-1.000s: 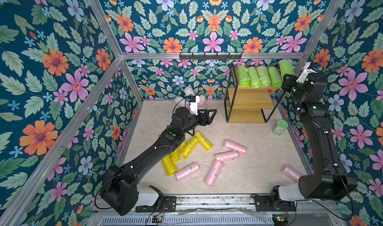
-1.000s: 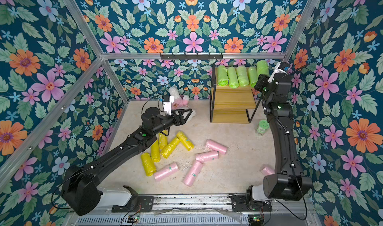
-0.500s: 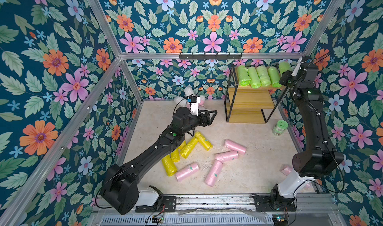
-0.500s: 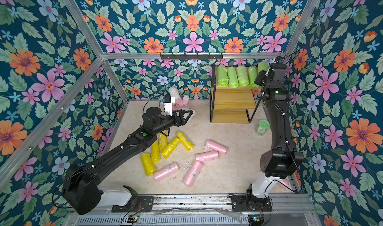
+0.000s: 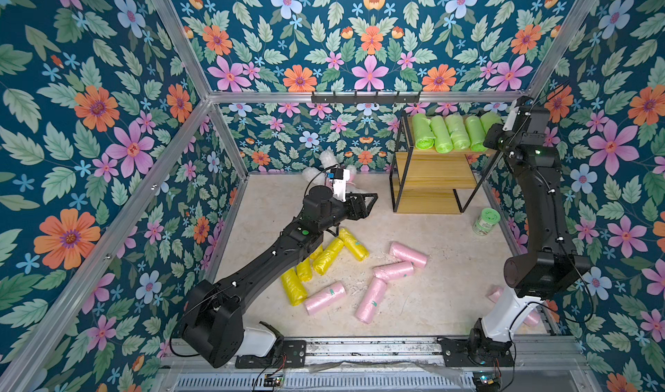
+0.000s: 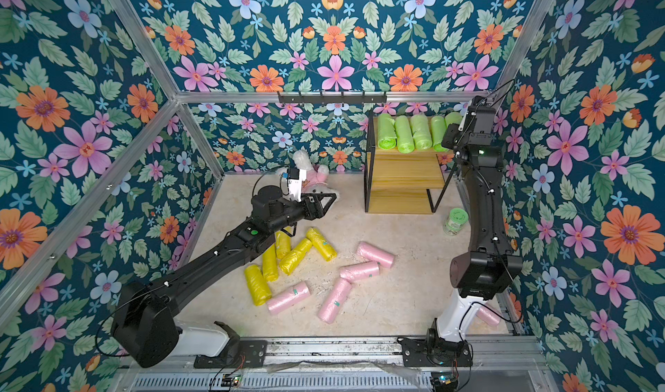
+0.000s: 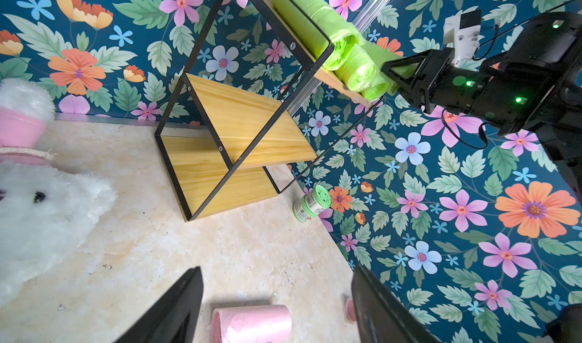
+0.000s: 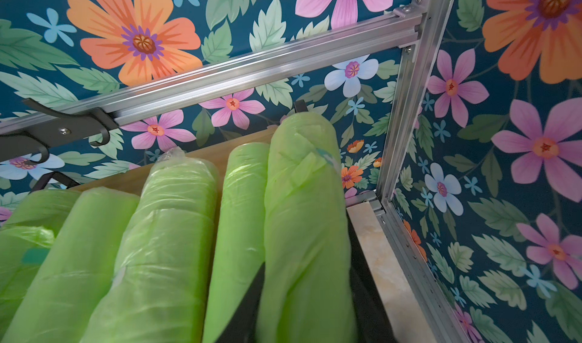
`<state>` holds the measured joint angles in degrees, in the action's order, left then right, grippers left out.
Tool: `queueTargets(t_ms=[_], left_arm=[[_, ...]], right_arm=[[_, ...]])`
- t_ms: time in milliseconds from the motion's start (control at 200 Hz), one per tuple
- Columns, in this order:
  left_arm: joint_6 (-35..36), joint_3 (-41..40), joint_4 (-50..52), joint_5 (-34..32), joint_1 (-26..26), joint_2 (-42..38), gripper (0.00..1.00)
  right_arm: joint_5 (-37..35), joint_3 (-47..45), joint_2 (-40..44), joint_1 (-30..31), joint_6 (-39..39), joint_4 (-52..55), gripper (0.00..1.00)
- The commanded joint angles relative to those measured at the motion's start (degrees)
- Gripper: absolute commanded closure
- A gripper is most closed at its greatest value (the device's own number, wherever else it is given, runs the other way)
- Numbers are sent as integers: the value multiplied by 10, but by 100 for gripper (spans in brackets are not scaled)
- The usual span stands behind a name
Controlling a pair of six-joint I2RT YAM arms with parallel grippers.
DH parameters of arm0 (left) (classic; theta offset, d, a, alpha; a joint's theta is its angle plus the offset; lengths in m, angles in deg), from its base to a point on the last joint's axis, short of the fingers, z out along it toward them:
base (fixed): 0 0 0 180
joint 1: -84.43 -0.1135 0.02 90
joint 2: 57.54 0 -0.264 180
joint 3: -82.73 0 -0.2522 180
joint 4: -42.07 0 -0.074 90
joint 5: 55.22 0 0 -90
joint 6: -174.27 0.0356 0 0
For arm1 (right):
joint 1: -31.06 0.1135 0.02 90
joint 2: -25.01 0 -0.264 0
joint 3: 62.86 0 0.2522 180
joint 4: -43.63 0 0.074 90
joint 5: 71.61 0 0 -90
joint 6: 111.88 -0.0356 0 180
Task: Sort the rolls of trash bags by color and place them on the shelf
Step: Place the roll of trash bags on the shelf.
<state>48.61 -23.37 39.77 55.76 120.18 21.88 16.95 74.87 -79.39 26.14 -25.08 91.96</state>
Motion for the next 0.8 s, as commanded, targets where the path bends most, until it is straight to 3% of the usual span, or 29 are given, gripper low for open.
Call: queueTargets(t_ms=[0,500,790], left_arm=[[3,4,-14,8,0,1,21],[-3,7,-16,15,0,8,21],[-9,2,-20,21,0,12,21]], right_arm=[[22,11,-9,1,5,4,66],[5,26,-23,-1,14,11,62],[31,27,-29,-1,-1,9,62]])
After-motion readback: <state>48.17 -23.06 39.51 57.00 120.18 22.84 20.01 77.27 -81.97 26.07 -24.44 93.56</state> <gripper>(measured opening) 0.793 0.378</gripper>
